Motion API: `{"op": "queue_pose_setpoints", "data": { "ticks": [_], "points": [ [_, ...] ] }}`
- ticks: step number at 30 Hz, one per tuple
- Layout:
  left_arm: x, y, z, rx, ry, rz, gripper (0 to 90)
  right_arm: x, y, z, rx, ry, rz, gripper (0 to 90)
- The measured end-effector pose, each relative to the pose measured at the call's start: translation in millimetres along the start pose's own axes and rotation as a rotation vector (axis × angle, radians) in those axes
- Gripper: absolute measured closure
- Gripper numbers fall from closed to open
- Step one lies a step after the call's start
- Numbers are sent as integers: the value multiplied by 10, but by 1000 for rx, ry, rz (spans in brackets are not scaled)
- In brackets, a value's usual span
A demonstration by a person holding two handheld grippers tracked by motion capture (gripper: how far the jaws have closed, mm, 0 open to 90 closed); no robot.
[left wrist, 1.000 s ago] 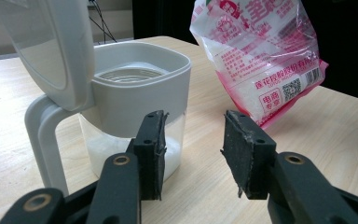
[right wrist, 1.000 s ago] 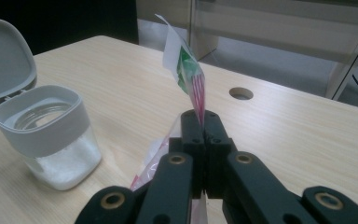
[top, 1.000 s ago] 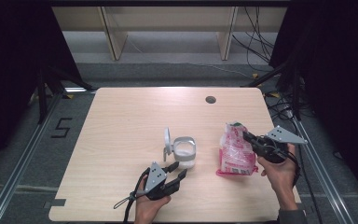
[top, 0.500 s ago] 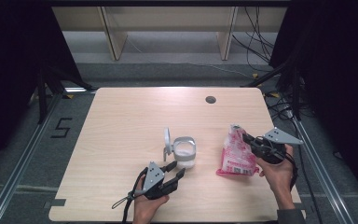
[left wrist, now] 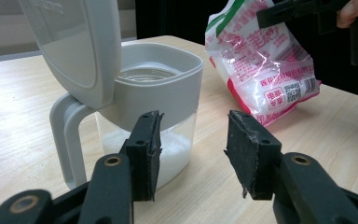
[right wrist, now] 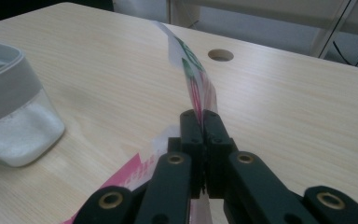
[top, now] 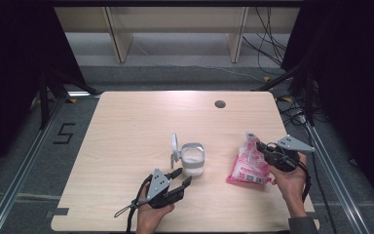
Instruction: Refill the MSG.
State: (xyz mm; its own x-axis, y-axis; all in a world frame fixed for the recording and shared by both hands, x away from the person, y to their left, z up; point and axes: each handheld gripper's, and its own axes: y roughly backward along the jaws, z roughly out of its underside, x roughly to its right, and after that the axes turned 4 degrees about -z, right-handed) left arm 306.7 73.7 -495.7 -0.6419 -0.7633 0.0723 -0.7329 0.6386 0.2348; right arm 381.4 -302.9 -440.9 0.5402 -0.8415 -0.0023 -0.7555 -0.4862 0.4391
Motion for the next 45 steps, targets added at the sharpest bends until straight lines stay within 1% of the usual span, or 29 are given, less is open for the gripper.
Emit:
{"op": "queue_pose_setpoints", "data": {
  "ticks": [1,3,4,8,9,10,12,13,14,17,21,22,23,24,27,28,29,30,31,35,36,37,38,39,41,42,43,44,45],
  "points": [
    [3,3,0,-1,2,-3,538,-6,5,3,-23,-24,-4,897],
    [-5,2,-1,-2,-8,1,534,3,0,15,-19,-25,-3,897],
    [3,3,2,-4,7,-5,533,4,0,18,-19,-28,-2,896],
    [-8,15,-6,-12,-12,-6,531,18,-12,31,-15,-14,5,891],
    [-9,17,-6,-13,-13,-6,532,14,-12,32,-27,-28,0,890],
    [-9,17,-6,-13,-13,-7,532,12,-11,36,-41,-29,4,889],
    [-11,11,-4,-10,-10,-7,531,3,-22,39,-34,-37,1,881],
    [-10,9,-1,-9,-4,-6,531,5,-18,37,-47,-34,7,880],
    [0,10,4,-10,16,-16,531,2,-19,38,-51,-30,9,880],
    [-1,19,-1,-20,13,-14,530,-5,-31,43,-49,-28,11,879],
    [-9,10,2,-10,16,-9,528,-3,-34,51,-54,-35,24,872],
    [-12,11,2,-12,15,-10,528,-9,-35,56,-51,-45,27,870],
    [-13,13,2,-13,17,-15,527,6,-40,62,-57,-43,16,867],
    [-14,22,-3,-22,14,-19,526,-13,-37,66,-60,-68,25,861],
    [-19,24,-4,-21,16,-24,524,-13,-42,79,-64,-81,36,856],
    [-19,24,-5,-20,17,-23,523,18,-49,84,-66,-53,39,852],
    [-20,24,-5,-21,18,-23,523,22,-45,85,-75,-55,39,849],
    [-21,24,-5,-21,19,-23,522,9,-44,91,-76,-78,41,850],
    [-20,24,-6,-20,19,-22,523,31,-49,97,-76,-57,39,850],
    [-24,23,-8,-21,20,-21,523,42,-55,104,-67,-68,45,843],
    [-25,24,-9,-21,21,-21,522,50,-48,105,-72,-66,55,830],
    [-29,26,-9,-21,21,-23,521,31,-51,113,-65,-103,66,809],
    [-30,27,-10,-21,23,-23,521,47,-49,121,-67,-111,70,802],
    [-31,28,-10,-21,23,-22,521,75,-48,124,-71,-98,63,789],
    [-31,30,-10,-22,23,-23,519,98,-43,130,-71,-86,99,741],
    [-34,31,-8,-21,25,-24,518,82,-35,126,-72,-122,109,707],
    [-36,32,-8,-21,26,-23,517,94,-24,121,-76,-115,109,690],
    [-38,33,-7,-21,26,-23,517,75,-18,119,-75,-127,121,690],
    [-40,35,-7,-20,25,-22,517,98,-18,118,-65,-101,118,680]
  ]
}}
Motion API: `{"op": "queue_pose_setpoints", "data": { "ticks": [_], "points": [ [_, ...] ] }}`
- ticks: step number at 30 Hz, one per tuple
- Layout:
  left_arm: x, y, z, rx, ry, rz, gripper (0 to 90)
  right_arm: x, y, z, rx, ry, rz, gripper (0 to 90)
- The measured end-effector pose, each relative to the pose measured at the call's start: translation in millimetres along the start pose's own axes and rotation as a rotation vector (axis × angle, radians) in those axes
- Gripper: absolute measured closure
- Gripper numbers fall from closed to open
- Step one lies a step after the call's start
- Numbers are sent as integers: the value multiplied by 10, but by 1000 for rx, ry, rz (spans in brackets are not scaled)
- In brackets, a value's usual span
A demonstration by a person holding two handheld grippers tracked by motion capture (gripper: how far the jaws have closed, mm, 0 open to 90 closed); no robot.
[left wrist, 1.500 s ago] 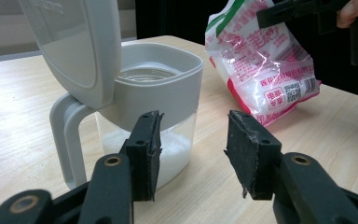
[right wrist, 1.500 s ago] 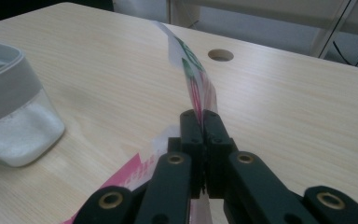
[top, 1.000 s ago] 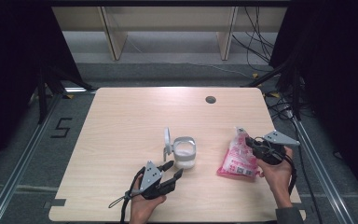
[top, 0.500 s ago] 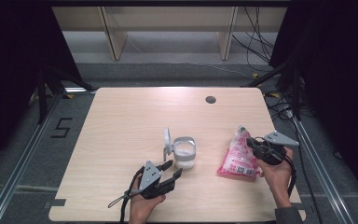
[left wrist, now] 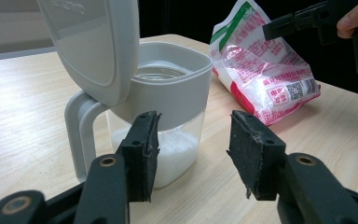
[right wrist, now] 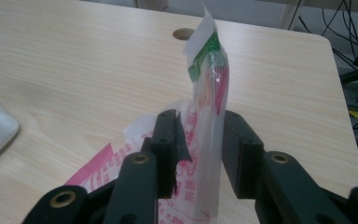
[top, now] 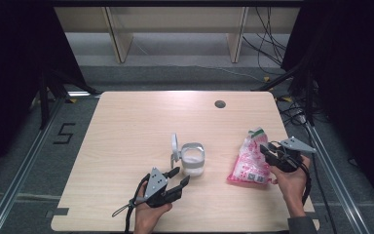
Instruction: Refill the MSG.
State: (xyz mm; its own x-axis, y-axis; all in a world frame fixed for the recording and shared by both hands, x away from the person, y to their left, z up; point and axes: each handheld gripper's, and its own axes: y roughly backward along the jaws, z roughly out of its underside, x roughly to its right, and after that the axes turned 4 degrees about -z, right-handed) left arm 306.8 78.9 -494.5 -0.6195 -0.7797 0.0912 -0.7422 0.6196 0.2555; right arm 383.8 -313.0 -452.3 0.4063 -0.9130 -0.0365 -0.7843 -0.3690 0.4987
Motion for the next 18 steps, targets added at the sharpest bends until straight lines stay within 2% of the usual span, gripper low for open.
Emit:
{"op": "queue_pose_setpoints", "data": {
  "ticks": [1,2,3,4,5,6,7,8,9,11,12,13,14,16,17,18],
  "points": [
    [-2,-5,4,12,5,2,516,-24,23,-2,-12,-29,3,662],
    [-6,-2,4,12,6,2,515,-7,25,-8,-3,2,18,623],
    [-10,14,-3,-3,5,-3,511,-21,30,-24,3,-9,42,573],
    [-14,15,-2,-1,10,-1,498,-44,47,-39,10,-41,56,538],
    [-22,17,-4,0,3,3,499,-45,67,-56,25,-53,68,528],
    [-35,20,-8,2,-13,6,499,-50,88,-73,37,-48,81,519],
    [-44,19,-7,10,-13,8,499,-34,104,-89,55,-14,92,505],
    [-48,27,-8,6,-3,5,498,-43,117,-101,72,-9,94,500],
    [-50,34,-11,2,5,-3,496,-87,136,-113,69,-44,76,490],
    [-58,40,-10,1,20,-11,490,-123,145,-131,82,-23,78,483],
    [-61,43,-10,2,22,-12,492,-161,141,-133,88,-50,55,483],
    [-67,47,-10,1,19,-14,493,-150,132,-136,83,-13,41,482],
    [-73,44,-7,11,22,-11,492,-183,123,-129,82,-32,51,478],
    [-80,59,-14,4,22,-15,491,-206,109,-123,77,-41,37,473],
    [-101,65,-22,3,-3,-9,491,-217,118,-121,60,-45,25,472],
    [-97,67,-20,6,20,-11,491,-201,96,-120,92,-4,23,467]
  ]
}}
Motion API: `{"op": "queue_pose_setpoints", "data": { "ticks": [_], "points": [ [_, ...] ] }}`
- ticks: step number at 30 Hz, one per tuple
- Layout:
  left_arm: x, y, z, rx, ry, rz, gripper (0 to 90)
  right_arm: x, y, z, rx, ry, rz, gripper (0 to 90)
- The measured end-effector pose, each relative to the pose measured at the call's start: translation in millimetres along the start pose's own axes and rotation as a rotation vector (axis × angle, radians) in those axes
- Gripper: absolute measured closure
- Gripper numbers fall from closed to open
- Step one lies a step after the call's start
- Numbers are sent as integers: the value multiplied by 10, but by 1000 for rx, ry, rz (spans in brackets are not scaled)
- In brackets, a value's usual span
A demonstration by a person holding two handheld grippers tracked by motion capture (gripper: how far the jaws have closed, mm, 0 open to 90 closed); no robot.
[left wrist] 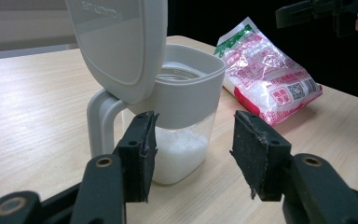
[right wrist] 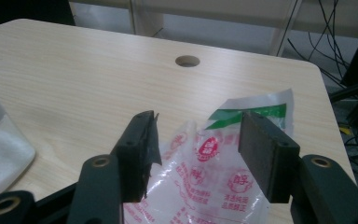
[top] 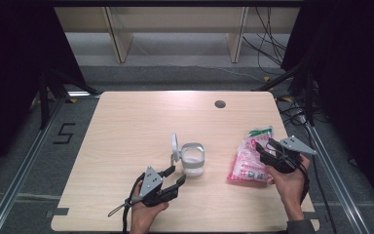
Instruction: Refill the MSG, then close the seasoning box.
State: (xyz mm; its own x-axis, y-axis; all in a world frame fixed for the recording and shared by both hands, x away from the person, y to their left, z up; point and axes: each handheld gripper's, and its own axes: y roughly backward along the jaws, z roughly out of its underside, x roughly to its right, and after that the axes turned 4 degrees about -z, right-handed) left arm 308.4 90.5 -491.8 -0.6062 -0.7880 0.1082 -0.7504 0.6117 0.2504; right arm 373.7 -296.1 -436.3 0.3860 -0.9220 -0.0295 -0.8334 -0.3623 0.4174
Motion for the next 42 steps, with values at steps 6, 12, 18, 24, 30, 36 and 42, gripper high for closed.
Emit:
{"op": "queue_pose_setpoints", "data": {
  "ticks": [6,12,18,24,30,36,42],
  "points": [
    [-51,16,-21,4,-15,5,483,-171,-20,8,-17,62,-69,421],
    [-89,46,-32,-8,-15,-16,470,-314,-100,75,-29,103,-161,386],
    [-143,112,-73,-12,-31,-45,473,-394,-118,146,-77,83,-203,385],
    [-217,157,-93,8,-43,-61,545,-406,-103,178,-97,87,-214,387],
    [-242,166,-106,19,-44,-73,702,-442,-95,222,-114,64,-208,389],
    [-259,171,-138,30,-59,-88,821,-442,-98,246,-107,94,-223,390],
    [-290,165,-168,41,-66,-84,888,-468,-82,270,-108,96,-238,386]
  ]
}}
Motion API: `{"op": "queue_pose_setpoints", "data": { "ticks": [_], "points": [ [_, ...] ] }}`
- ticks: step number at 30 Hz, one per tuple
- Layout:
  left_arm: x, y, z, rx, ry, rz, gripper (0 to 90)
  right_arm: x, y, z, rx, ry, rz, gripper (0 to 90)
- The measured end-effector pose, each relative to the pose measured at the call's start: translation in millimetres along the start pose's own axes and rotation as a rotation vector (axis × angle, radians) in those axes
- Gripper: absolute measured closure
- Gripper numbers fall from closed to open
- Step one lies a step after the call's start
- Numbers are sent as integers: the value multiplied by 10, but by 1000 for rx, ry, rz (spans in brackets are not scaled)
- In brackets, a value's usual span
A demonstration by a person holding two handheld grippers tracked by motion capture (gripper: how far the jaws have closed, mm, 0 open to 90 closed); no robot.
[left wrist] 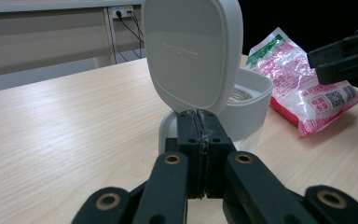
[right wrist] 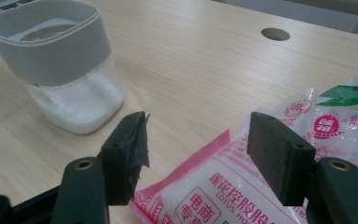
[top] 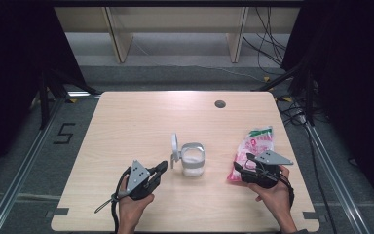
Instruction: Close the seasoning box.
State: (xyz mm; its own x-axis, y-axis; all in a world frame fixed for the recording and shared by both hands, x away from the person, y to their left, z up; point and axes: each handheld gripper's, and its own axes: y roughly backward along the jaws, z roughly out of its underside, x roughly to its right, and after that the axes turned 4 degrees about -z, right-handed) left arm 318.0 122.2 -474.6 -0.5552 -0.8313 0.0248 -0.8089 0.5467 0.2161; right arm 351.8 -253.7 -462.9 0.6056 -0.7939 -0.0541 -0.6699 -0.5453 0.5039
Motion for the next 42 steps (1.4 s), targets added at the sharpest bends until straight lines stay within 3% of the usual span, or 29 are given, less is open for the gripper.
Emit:
{"op": "queue_pose_setpoints", "data": {
  "ticks": [2,3,4,6,7,8,9,10,13,17,18,21,25,26,28,42],
  "points": [
    [-21,6,-20,-1,-13,-4,889,-30,9,8,-16,-18,1,383],
    [-27,0,-26,1,-17,-6,890,-23,11,11,-14,7,6,380],
    [-31,-4,-28,-2,-19,-5,890,-57,12,20,-14,-28,3,377],
    [-26,-19,-24,4,-14,-1,890,-44,13,22,-11,3,-14,374],
    [-11,-18,-25,-4,2,-6,890,-51,9,28,-4,5,-11,372],
    [-21,-30,-34,-4,-18,-4,890,-81,25,32,-12,-14,-6,372],
    [-19,-46,-36,-3,-12,-4,890,-67,18,37,-5,4,-26,372],
    [-19,-53,-39,1,-14,-7,890,-97,25,46,-9,-20,-21,372],
    [-11,-67,-62,-2,-17,-9,890,-79,28,52,-16,15,-26,373],
    [-6,-105,-111,1,-26,-8,891,-119,44,76,-22,-9,-23,373],
    [-5,-114,-119,6,-24,-5,891,-101,43,77,-21,10,-31,373],
    [-8,-139,-144,11,-17,-4,891,-127,49,93,-22,-4,-30,372],
    [-7,-147,-174,20,-12,-5,891,-117,51,98,-19,26,-46,372],
    [-12,-156,-182,30,-19,3,891,-157,62,109,-21,-19,-30,372],
    [2,-162,-197,27,-13,-3,891,-136,57,109,-18,20,-40,372],
    [46,-200,-246,24,-29,1,889,-164,72,126,-20,19,-56,372]
  ]
}}
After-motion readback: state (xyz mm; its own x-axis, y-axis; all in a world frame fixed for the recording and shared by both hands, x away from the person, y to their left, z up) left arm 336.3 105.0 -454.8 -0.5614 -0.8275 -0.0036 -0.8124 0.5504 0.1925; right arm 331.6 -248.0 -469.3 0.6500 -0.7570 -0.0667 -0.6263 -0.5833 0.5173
